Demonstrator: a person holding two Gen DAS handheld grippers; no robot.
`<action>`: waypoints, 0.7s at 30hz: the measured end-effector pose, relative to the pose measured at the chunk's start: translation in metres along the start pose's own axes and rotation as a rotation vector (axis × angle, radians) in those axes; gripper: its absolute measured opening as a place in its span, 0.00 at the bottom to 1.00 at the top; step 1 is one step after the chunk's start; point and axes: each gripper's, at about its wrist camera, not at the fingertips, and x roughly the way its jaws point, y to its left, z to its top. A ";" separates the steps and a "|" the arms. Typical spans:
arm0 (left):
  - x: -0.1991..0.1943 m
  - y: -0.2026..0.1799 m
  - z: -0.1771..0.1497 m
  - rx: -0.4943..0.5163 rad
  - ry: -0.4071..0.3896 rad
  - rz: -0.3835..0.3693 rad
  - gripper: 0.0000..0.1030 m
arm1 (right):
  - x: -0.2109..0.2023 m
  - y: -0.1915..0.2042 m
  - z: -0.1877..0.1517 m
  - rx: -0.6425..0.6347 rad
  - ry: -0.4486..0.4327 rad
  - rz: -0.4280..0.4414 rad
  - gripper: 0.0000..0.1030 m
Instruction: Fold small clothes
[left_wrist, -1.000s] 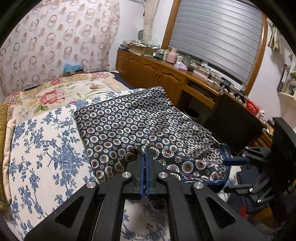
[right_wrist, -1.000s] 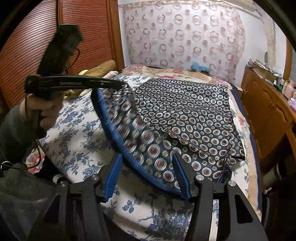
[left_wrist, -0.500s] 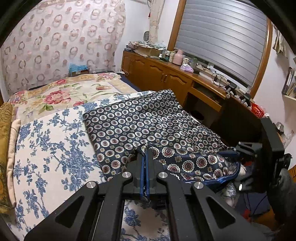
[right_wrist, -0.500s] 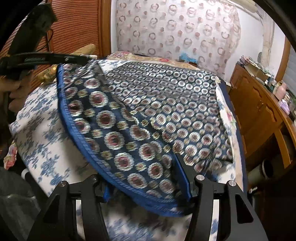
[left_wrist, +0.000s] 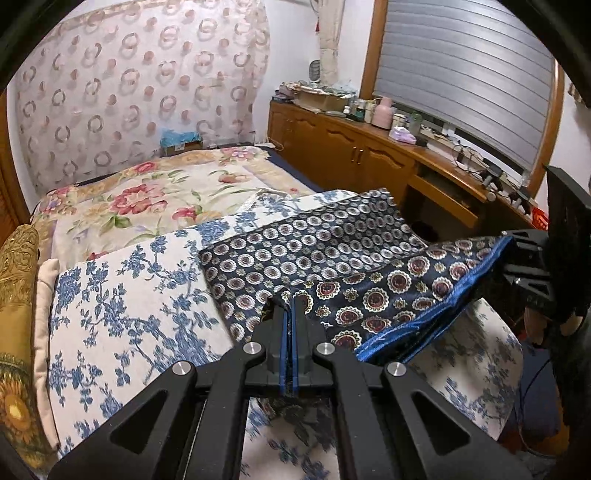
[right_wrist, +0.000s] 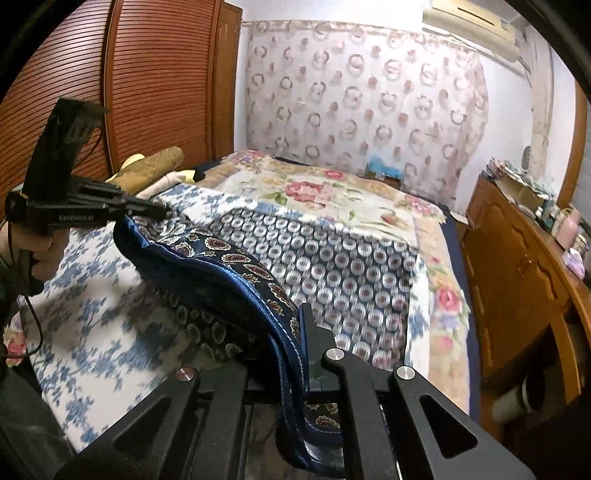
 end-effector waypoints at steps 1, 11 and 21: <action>0.003 0.002 0.002 -0.006 0.004 0.002 0.02 | 0.007 -0.006 0.001 0.003 -0.001 0.008 0.03; 0.033 0.032 0.030 -0.053 0.021 0.024 0.02 | 0.068 -0.045 0.028 0.015 -0.001 0.048 0.03; 0.061 0.048 0.038 -0.087 0.073 0.004 0.04 | 0.126 -0.062 0.040 0.063 0.094 0.043 0.03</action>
